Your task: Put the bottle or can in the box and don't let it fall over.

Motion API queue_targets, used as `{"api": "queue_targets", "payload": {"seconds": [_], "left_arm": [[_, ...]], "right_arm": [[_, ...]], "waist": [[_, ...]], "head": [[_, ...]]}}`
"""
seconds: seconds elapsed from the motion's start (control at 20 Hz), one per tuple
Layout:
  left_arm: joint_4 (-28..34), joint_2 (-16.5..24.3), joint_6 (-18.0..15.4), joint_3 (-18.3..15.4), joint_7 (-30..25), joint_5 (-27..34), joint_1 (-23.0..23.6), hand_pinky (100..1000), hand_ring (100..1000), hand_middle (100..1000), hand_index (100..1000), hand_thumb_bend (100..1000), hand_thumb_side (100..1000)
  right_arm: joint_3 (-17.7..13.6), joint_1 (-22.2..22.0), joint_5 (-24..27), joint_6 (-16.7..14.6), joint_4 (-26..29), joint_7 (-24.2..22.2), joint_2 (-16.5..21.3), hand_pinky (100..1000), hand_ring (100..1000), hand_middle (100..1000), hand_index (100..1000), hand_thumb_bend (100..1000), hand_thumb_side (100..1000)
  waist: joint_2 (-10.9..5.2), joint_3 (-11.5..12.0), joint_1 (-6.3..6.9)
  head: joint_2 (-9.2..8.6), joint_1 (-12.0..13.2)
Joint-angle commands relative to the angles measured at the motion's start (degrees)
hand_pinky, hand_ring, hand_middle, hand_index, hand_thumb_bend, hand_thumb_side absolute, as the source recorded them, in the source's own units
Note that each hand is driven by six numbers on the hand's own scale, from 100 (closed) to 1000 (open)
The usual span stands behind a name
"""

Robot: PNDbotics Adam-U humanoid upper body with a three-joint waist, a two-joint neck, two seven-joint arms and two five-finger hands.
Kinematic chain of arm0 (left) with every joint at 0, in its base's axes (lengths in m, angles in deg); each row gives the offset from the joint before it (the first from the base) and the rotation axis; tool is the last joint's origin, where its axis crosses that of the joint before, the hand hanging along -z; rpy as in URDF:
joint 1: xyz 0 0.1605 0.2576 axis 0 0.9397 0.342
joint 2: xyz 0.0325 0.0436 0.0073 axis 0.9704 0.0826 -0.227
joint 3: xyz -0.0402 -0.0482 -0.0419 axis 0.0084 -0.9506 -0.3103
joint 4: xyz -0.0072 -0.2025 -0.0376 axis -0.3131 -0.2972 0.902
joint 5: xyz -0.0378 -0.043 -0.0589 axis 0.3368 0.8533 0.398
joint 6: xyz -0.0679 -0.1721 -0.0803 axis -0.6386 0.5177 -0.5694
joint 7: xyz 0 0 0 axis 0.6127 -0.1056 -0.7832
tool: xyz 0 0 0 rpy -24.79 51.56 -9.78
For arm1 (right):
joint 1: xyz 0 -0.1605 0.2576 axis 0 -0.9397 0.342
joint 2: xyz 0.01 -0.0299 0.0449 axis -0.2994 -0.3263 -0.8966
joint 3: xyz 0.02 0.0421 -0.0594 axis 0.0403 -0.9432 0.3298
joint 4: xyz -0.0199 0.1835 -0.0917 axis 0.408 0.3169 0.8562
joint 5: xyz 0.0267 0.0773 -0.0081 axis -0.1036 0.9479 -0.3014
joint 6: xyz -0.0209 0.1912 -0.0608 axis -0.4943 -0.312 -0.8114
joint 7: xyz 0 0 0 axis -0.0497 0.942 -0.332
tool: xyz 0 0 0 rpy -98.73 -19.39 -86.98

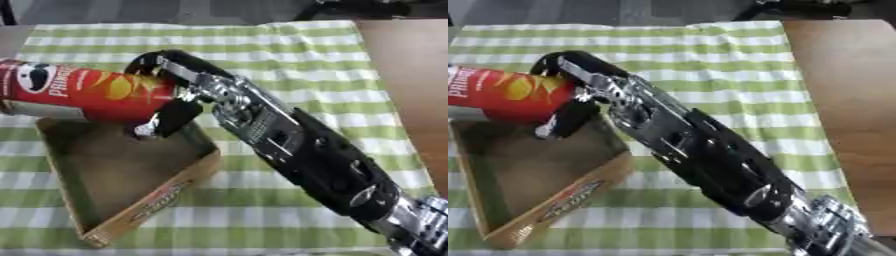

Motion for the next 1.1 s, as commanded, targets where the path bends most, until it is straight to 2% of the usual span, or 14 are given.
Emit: {"api": "queue_targets", "payload": {"seconds": [0.05, 0.15, 0.25, 0.3, 0.4, 0.45, 0.6, 0.65, 0.75, 0.9, 1.1], "left_arm": [[1.2, 1.4, 0.1, -0.3, 0.0, 0.1, -0.9, 547, 570, 620, 716, 100, 699], [1.2, 1.4, 0.1, -0.3, 0.0, 0.2, -0.9, 546, 570, 620, 716, 100, 700], [1.1, 1.3, 0.1, -0.3, 0.0, 0.2, -0.8, 546, 570, 620, 716, 100, 700], [1.1, 1.3, 0.1, -0.3, 0.0, 0.2, -0.8, 546, 570, 620, 716, 100, 700], [1.0, 1.3, 0.1, -0.4, 0.0, 0.2, -0.7, 546, 570, 620, 716, 100, 700], [1.0, 1.3, 0.1, -0.4, 0.0, 0.2, -0.7, 546, 570, 620, 716, 100, 700], [1.0, 1.3, 0.1, -0.4, 0.0, 0.2, -0.6, 546, 569, 620, 716, 100, 700], [1.0, 1.3, 0.2, -0.4, 0.0, 0.2, -0.6, 545, 569, 620, 716, 100, 700], [1.0, 1.3, 0.2, -0.4, 0.0, 0.2, -0.6, 545, 569, 620, 716, 100, 700], [1.0, 1.3, 0.2, -0.4, 0.0, 0.2, -0.5, 545, 569, 619, 716, 100, 700], [1.0, 1.4, 0.3, -0.5, 0.1, 0.1, -0.4, 545, 568, 619, 716, 100, 700]], "right_arm": [[0.0, 1.3, -1.4, -1.0, -1.5, 1.6, -1.0, 100, 416, 296, 558, 100, 100], [-0.1, 1.2, -1.5, -1.4, -2.2, 3.0, -1.2, 100, 528, 413, 655, 100, 100], [0.2, 1.2, -1.4, -2.2, -2.2, 3.3, -1.1, 361, 725, 574, 766, 100, 100], [0.4, 1.2, -1.6, -3.0, -2.0, 2.8, -1.0, 538, 852, 697, 826, 100, 224], [0.5, 1.2, -2.4, -4.7, -1.6, 0.9, -0.8, 711, 981, 814, 899, 100, 421], [0.3, 1.2, -3.0, -5.3, -1.6, 0.0, -0.7, 751, 1000, 841, 916, 100, 456], [-0.4, 1.1, -4.2, -6.4, -1.4, -1.1, -0.6, 793, 1000, 884, 949, 100, 567], [-0.6, 1.1, -4.4, -6.5, -1.4, -1.2, -0.6, 792, 1000, 885, 950, 100, 570], [-0.7, 1.1, -4.5, -6.8, -1.3, -1.3, -0.6, 791, 1000, 884, 947, 100, 570], [-0.8, 1.0, -4.5, -6.8, -1.2, -1.4, -0.5, 777, 1000, 879, 943, 100, 517], [-2.0, 0.7, -3.5, -5.7, 0.3, -0.1, 0.4, 740, 1000, 852, 932, 100, 476]], "waist": [[-0.76, 0.2, 0.11], [-0.74, 0.1, 0.09], [-0.76, 0.1, 0.06], [-0.79, 0.1, 0.04], [-0.85, 0.0, 0.03], [-0.89, -0.1, 0.03], [-0.94, -0.2, 0.06], [-0.95, -0.2, 0.07], [-0.94, -0.3, 0.08], [-0.92, -0.4, 0.07], [-1.09, -0.6, 0.03]], "head": [[-0.82, -0.3], [-0.83, -0.3], [-0.82, -0.2], [-0.78, -0.2], [-0.75, -0.1], [-0.75, 0.0], [-0.73, 0.0], [-0.71, 0.1], [-0.7, 0.1], [-0.63, 0.1], [-0.46, 0.4]]}}
